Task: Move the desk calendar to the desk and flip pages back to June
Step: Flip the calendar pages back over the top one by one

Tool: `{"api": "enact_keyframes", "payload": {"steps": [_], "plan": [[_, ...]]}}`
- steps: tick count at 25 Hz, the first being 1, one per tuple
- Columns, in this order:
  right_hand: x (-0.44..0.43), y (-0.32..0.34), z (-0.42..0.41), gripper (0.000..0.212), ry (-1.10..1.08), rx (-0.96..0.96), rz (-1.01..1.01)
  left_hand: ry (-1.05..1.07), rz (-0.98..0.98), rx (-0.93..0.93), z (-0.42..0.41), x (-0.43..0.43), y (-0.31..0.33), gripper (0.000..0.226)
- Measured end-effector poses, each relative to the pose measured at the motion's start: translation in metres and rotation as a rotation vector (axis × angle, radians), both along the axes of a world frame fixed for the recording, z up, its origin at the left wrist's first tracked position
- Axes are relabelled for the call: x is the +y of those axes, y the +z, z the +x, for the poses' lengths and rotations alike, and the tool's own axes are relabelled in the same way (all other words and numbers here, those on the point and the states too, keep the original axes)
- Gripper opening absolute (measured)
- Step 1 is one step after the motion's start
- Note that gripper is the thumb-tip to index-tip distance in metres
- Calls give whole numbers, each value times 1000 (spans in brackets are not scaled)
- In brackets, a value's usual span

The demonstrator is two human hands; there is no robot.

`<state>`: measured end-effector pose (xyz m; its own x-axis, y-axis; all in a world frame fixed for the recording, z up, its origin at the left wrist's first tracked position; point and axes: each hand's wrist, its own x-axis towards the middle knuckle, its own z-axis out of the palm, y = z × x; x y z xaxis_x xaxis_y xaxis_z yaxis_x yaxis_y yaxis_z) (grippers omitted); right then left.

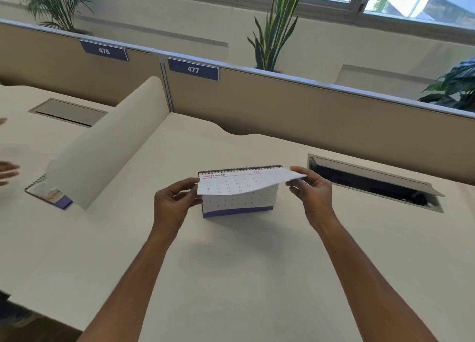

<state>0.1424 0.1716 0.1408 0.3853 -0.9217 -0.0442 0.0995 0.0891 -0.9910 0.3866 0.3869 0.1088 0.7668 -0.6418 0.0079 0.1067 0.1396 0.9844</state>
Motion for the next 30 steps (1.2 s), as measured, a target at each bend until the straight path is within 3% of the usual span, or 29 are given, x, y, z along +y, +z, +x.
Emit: {"api": "enact_keyframes", "payload": {"steps": [5, 11, 16, 22, 30], "plan": [[-16, 8, 14, 7, -15, 28, -52, 91, 39, -160, 14, -18, 8, 10], [-29, 5, 32, 4, -44, 73, -37, 159, 116, -192, 25, -40, 11, 10], [-37, -4, 46, 4, -100, 160, -14, 217, 175, -79, 28, -52, 3, 19], [-44, -17, 56, 17, -115, 209, 73, 253, 221, -13, 29, -60, -6, 5], [-44, -26, 62, 19, -158, 206, 184, 216, 221, 120, 27, -64, -12, 26]]}}
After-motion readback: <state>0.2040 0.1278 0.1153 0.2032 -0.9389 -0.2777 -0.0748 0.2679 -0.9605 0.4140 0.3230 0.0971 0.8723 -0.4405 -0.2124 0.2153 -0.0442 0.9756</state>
